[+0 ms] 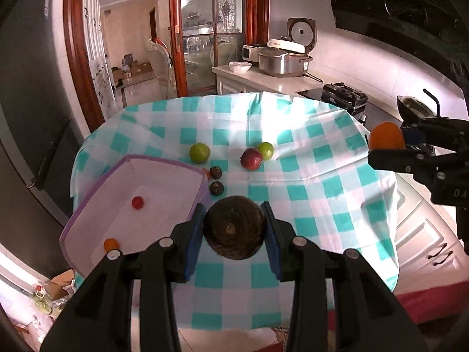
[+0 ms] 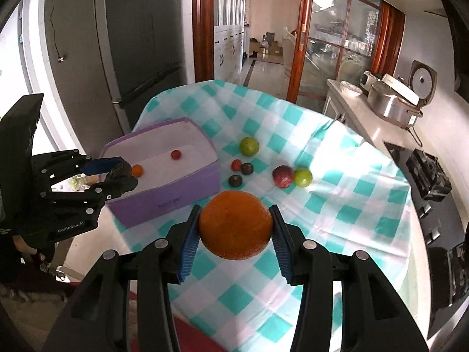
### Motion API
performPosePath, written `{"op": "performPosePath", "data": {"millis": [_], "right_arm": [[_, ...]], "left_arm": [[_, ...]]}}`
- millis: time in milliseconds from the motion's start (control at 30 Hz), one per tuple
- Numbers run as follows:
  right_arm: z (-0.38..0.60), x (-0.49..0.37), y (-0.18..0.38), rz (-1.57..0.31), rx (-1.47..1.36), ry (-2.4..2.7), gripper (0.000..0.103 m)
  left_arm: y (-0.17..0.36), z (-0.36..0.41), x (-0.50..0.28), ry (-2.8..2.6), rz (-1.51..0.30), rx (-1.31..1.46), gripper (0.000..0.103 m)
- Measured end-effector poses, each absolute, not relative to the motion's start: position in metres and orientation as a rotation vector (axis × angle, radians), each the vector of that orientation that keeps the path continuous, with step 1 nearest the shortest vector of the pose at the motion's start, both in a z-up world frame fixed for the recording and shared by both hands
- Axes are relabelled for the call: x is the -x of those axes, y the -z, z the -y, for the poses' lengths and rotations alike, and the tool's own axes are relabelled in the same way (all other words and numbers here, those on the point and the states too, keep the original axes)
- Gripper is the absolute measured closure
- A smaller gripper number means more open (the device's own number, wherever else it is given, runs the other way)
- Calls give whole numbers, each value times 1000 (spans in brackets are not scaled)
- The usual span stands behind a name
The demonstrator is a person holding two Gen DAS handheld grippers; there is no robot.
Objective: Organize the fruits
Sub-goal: 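Carry the brown fruit and orange over the box with both tools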
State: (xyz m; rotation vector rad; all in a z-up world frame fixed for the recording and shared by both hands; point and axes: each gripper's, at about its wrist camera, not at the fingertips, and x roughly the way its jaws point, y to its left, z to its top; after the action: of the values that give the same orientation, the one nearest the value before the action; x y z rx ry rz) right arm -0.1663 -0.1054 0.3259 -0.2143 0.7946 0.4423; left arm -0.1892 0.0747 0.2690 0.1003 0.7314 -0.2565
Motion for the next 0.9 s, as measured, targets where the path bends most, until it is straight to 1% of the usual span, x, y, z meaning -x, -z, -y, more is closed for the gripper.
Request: {"op": "performPosePath", "data": {"millis": [300, 600, 900], "right_arm": [[101, 180, -329, -756, 222, -399, 57], [107, 169, -305, -820, 173, -360, 57], [98, 116, -279, -863, 165, -383, 57]], "left_arm": [[-263, -109, 211, 219, -712, -81, 64], [-239, -125, 207, 205, -772, -53, 64], [-207, -129, 180, 176, -836, 15, 64]]}}
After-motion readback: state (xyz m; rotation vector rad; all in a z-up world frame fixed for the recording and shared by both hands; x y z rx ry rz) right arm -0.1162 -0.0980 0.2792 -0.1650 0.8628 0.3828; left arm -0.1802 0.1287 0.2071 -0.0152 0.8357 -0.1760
